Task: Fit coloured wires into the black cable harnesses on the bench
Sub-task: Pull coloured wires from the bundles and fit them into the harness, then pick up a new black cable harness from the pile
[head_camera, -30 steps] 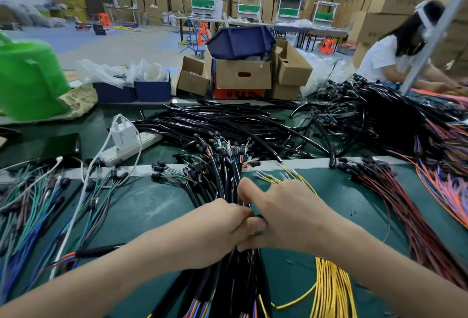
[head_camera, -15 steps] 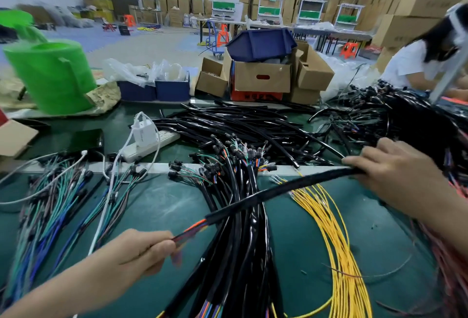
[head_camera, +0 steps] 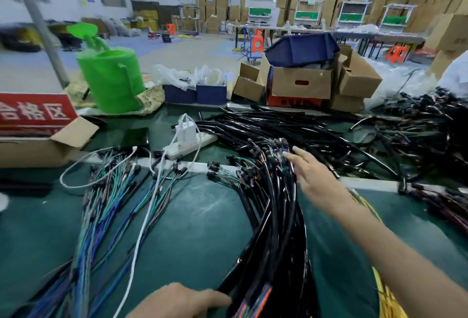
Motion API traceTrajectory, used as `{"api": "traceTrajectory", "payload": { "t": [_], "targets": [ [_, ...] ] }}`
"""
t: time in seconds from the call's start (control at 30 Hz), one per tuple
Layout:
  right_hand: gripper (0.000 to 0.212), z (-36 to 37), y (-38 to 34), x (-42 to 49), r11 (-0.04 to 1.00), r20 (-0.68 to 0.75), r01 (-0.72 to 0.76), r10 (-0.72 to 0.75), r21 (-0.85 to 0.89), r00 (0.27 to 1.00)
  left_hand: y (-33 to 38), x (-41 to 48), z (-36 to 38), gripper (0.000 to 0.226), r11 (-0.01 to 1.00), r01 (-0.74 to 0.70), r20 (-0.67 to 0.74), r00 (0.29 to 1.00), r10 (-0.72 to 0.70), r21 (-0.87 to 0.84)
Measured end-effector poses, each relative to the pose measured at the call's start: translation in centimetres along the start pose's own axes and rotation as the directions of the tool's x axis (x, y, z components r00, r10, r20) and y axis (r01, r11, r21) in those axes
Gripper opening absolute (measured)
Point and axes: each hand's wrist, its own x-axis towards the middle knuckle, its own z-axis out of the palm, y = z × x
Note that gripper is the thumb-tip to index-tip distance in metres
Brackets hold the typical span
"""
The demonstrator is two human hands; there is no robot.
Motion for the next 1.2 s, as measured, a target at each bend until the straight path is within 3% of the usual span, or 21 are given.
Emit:
{"api": "traceTrajectory", "payload": {
  "t": [0.03,0.1,0.13,0.17,0.2,0.27,0.3,0.37,0.43,0.63,0.8,0.9,0.97,1.03,1.1,1.17,1.2],
  "targets": [
    [0.045,1.5,-0.5,-0.2,0.999,-0.035,0.000,0.001,0.050,0.999,0.7,0.7,-2.4,0.036,0.971,0.064,-0.050,0.996,-0.078,-0.229],
    [0.053,4.7,-2.4,-1.1,0.998,0.084,-0.027,0.032,-0.053,0.996,-0.2,-0.4,-5.4,0.035,0.977,0.099,-0.303,0.940,-0.154,-0.189],
    [0.057,6.1,-2.6,-1.4,0.982,0.143,-0.054,0.081,-0.181,0.986,-2.4,-0.2,-6.6,0.035,0.979,0.078,-0.487,0.859,-0.161,-0.188],
    [0.059,6.9,-2.3,-1.5,0.952,0.163,-0.078,0.131,-0.297,0.978,-4.2,0.1,-7.4,0.031,0.981,0.161,-0.595,0.779,-0.195,-0.110],
    [0.060,7.2,-2.4,-1.6,0.929,0.166,-0.099,0.167,-0.356,0.972,-6.0,0.7,-8.1,0.033,0.947,0.314,-0.654,0.704,-0.277,-0.064],
    [0.061,7.6,-2.3,-1.6,0.916,0.149,-0.121,0.190,-0.383,0.970,-9.1,1.5,-9.6,0.045,0.732,0.679,-0.587,0.615,-0.526,0.057],
    [0.062,7.8,-2.3,-1.6,0.910,0.144,-0.120,0.191,-0.397,0.971,-10.4,1.6,-9.8,0.047,0.629,0.762,-0.528,0.601,-0.600,0.152],
    [0.063,7.9,-2.9,-1.6,0.894,0.148,-0.119,0.200,-0.433,0.968,-12.0,1.8,-9.2,0.042,0.588,0.768,-0.538,0.617,-0.575,0.253],
    [0.063,8.2,-3.1,-1.7,0.896,0.129,-0.131,0.203,-0.424,0.971,-12.4,2.2,-8.9,0.032,0.625,0.750,-0.591,0.610,-0.527,0.217],
    [0.062,8.2,-2.9,-1.7,0.908,0.152,-0.127,0.202,-0.400,0.968,-12.5,3.2,-10.3,0.009,0.661,0.750,-0.612,0.533,-0.585,0.022],
    [0.058,7.8,-3.3,-1.9,0.919,0.151,-0.113,0.182,-0.379,0.972,-12.8,2.2,-13.2,0.002,0.719,0.663,-0.744,0.369,-0.557,-0.209],
    [0.053,7.1,-4.0,-2.4,0.933,0.090,-0.092,0.131,-0.348,0.987,-12.7,1.0,-14.8,0.007,0.766,0.591,-0.787,0.335,-0.518,-0.253],
    [0.046,6.4,-4.8,-3.2,0.976,-0.065,-0.031,0.018,-0.214,0.998,-11.5,0.6,-15.6,0.015,0.831,0.471,-0.814,0.331,-0.478,-0.297],
    [0.032,5.5,-6.5,-4.3,0.976,-0.249,0.058,-0.004,0.210,0.968,-9.6,0.8,-16.6,0.016,0.872,0.221,-0.805,0.338,-0.488,-0.437],
    [0.041,4.0,-9.7,-5.5,0.757,-0.088,0.026,0.042,0.653,0.995,-6.5,1.4,-17.1,0.022,0.853,0.030,-0.769,0.418,-0.484,-0.521],
    [0.046,3.0,-12.8,-6.3,0.517,0.145,-0.083,-0.080,0.852,0.986,-2.2,2.6,-16.0,0.033,0.894,-0.055,-0.800,0.474,-0.369,-0.446],
    [0.045,2.5,-14.0,-6.5,0.431,0.188,-0.112,-0.140,0.895,0.972,0.2,3.2,-14.8,0.026,0.926,-0.111,-0.820,0.512,-0.258,-0.361]
  ]
}}
